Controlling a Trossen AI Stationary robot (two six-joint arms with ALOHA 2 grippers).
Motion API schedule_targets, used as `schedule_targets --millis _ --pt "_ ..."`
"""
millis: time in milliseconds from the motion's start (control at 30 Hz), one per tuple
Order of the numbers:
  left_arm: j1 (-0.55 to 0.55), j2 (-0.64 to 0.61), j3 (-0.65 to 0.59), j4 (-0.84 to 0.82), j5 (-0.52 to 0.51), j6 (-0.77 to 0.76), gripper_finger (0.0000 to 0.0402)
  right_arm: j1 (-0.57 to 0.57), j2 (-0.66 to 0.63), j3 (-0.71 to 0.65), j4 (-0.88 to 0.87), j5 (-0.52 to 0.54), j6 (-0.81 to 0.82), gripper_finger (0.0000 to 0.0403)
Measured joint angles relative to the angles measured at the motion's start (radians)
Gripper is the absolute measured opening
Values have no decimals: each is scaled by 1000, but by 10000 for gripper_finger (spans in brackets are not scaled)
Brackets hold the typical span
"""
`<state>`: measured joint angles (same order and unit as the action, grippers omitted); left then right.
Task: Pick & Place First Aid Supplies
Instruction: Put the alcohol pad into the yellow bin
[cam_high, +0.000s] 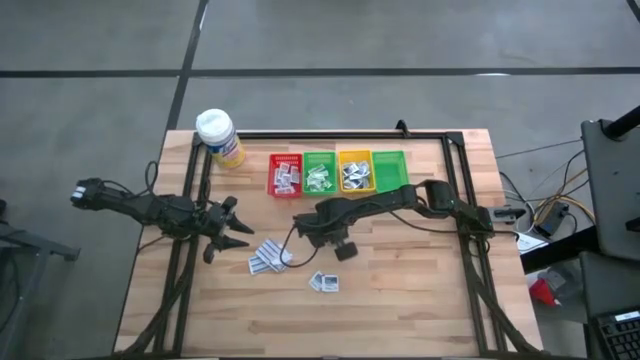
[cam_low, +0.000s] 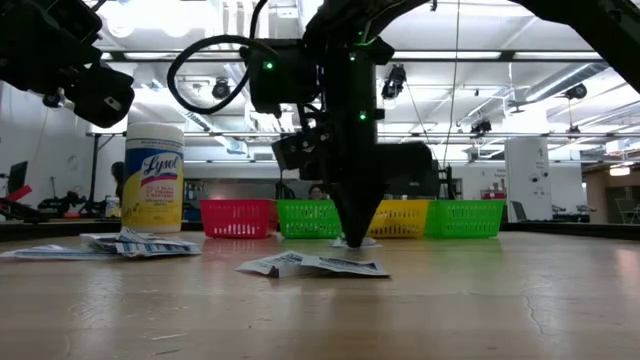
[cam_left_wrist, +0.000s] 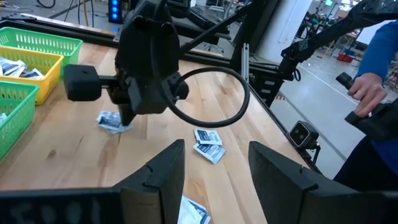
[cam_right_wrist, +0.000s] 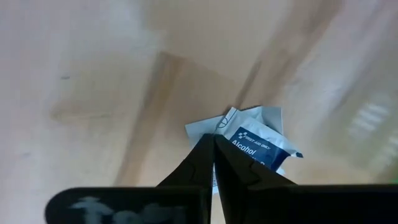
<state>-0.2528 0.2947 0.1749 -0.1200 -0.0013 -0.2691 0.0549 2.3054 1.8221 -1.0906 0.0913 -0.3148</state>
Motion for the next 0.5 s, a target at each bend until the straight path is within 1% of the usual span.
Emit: schedule_targets --millis 167,200,267,367,500 --pt "0 2 0 1 0 0 172 0 2 -1 -37 -47 31 8" --pt "0 2 0 2 0 0 172 0 2 -3 -44 -82 33 8" --pt "0 3 0 1 0 0 172 -1 2 -4 -43 -188 29 8" --pt "0 3 0 1 0 0 172 3 2 -5 -33 -316 -8 8" --pt "0 3 0 1 0 2 172 6 4 -5 -21 -422 -47 8"
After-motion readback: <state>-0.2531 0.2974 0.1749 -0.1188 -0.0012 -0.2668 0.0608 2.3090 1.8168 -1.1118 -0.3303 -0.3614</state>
